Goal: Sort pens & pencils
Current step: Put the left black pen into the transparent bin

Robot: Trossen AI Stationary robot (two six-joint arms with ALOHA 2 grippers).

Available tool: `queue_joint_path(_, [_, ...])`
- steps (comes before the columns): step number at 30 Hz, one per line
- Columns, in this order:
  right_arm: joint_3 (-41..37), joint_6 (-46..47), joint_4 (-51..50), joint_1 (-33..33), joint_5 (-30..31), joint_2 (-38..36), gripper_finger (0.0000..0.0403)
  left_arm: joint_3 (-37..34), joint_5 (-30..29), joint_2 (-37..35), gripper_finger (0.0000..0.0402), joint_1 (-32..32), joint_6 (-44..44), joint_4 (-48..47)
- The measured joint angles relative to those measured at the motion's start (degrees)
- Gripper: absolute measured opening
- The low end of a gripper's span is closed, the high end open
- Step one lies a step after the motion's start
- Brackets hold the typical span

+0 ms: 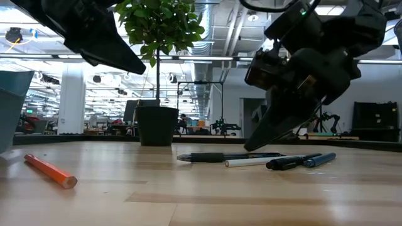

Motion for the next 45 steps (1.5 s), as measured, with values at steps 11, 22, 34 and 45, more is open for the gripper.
queue_joint_path(11, [0.0, 0.4, 0.3, 0.5, -0.9, 0.2, 0.0103, 0.0, 0.0, 0.0, 0.0041, 0.0, -0.6, 0.0])
queue_joint_path(22, [0.0, 0.9, -0.7, 2.2, 0.5, 0.2, 0.0103, 0.0, 0.0, 0.0, 0.0041, 0.0, -0.8, 0.0])
queue_joint_path(34, [0.0, 2.1, -1.9, 3.6, 2.3, 0.2, 0.0103, 0.0, 1.5, 0.0, 0.0041, 0.0, -1.2, 0.0])
queue_joint_path(45, [0.1, 2.1, -3.6, 2.6, 4.3, 0.2, 0.0103, 0.0, 1.5, 0.0, 0.0041, 0.0, -1.2, 0.0])
